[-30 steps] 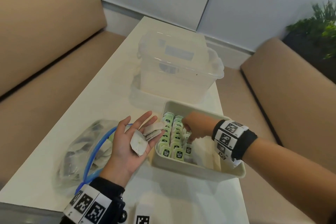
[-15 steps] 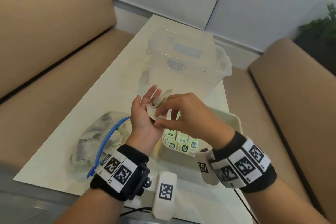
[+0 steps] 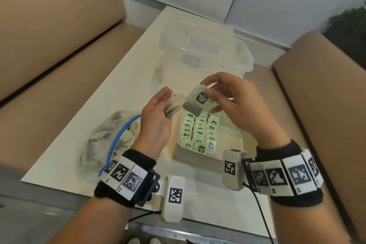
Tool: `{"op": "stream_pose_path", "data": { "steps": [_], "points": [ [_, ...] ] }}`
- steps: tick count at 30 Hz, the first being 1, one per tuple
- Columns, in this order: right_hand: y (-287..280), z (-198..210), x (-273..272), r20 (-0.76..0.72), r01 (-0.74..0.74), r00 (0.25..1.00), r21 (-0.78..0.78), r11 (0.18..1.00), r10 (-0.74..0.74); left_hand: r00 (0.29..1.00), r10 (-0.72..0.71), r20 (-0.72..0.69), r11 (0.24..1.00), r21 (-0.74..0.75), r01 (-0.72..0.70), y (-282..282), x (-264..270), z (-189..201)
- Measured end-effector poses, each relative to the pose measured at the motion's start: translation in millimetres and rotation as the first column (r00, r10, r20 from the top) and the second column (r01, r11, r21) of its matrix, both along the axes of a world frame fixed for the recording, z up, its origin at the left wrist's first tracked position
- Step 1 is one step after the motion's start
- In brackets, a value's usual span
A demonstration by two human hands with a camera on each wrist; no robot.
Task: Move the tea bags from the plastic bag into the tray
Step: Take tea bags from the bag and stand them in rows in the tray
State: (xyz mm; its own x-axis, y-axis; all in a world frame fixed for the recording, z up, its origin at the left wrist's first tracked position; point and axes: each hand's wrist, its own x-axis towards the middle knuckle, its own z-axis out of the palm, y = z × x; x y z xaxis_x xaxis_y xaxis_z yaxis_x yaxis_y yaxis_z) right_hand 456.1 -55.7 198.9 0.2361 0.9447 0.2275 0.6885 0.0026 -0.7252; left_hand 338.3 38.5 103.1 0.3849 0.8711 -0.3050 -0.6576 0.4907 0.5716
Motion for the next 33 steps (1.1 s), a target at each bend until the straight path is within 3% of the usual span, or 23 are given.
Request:
{"op": "stream_pose_path", "data": {
  "steps": [3, 6, 11, 15, 19, 24, 28, 33],
  "points": [
    [-8, -3, 5, 0.043, -0.005, 0.999, -0.012, 1.000, 0.005, 0.996, -0.066, -0.054, 0.991, 0.114, 0.072, -5, -2, -5],
    [-13, -7, 9, 0.285, 0.006, 0.959, -0.033, 0.999, 0.003, 0.989, -0.112, -0.096, 0.979, 0.163, 0.126, -8, -3, -8],
    [-17, -17, 21, 0.354, 0.071, 0.935, -0.100, 0.992, -0.031, 0.988, -0.149, 0.030, 0.989, -0.008, 0.149, -10, -3, -14],
    [-17, -24, 37, 0.399, 0.135, 0.917, -0.287, 0.948, -0.009, 0.986, -0.151, 0.069, 0.982, -0.107, 0.157, -11, -4, -16],
    [-7, -32, 56, 0.514, 0.189, 0.839, -0.579, 0.793, 0.176, 0.981, -0.164, 0.100, 0.979, -0.109, 0.175, -10, -7, -13],
    [12, -63, 73, 0.389, 0.097, 0.805, -0.832, 0.547, 0.449, 0.969, -0.216, 0.122, 0.966, -0.120, 0.230, -13, -7, -14],
    [27, -88, 80, 0.310, 0.098, 0.795, -0.914, 0.394, 0.521, 0.969, -0.229, 0.089, 0.964, -0.120, 0.238, -15, -8, -16],
    [43, -102, 84, 0.312, 0.149, 0.784, -0.934, 0.324, 0.537, 0.959, -0.279, 0.043, 0.956, -0.084, 0.281, -15, -10, -15]
  ]
}}
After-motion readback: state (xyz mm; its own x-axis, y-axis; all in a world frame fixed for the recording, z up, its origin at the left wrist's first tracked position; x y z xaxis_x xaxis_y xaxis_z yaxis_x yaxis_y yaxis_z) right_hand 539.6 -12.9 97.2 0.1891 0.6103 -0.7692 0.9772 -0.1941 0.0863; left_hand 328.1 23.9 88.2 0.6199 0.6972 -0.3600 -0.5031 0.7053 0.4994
